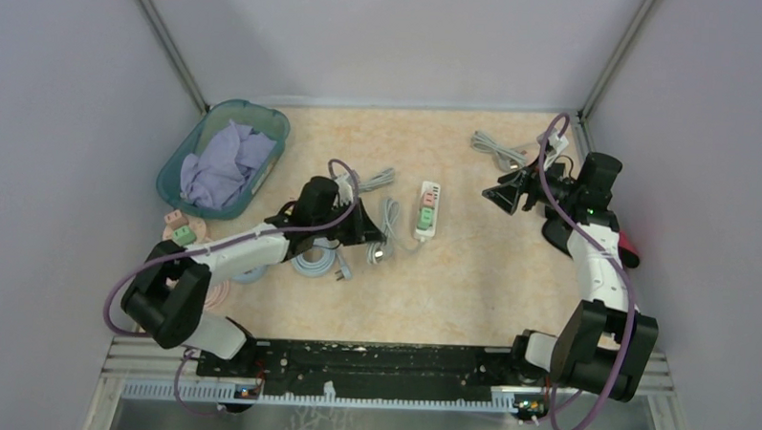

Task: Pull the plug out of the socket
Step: Place the socket at the center of the board.

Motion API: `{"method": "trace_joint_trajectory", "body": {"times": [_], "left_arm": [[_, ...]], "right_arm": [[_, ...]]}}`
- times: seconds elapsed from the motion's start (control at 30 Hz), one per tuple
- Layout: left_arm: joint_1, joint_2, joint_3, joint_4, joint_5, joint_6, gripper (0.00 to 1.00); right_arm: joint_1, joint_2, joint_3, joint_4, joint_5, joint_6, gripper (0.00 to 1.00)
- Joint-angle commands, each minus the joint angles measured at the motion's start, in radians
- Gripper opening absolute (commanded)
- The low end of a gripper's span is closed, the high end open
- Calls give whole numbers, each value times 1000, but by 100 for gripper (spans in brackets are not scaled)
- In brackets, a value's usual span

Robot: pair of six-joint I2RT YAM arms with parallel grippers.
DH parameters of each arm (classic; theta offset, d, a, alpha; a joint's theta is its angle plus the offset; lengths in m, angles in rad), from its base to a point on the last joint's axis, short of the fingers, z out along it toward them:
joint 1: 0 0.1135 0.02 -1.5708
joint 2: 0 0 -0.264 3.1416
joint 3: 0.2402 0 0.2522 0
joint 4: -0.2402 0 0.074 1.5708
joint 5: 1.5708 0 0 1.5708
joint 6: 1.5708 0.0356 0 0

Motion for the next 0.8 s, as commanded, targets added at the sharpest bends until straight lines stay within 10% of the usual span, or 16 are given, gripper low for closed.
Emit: {"method": "trace_joint_trajectory", "body": {"times": [0.0, 0.43, 0.77], "left_arm": [[-53, -10, -61, 88, 10, 11, 0], [-135, 52, -78, -15, -84, 130, 8], [-135, 33, -78, 33, -98, 197, 50]], "right_arm": [[-14, -17, 8, 39, -22, -6, 70], [-15, -19, 9, 37, -24, -9, 70], [-15, -17, 10, 32, -25, -13, 70]]}}
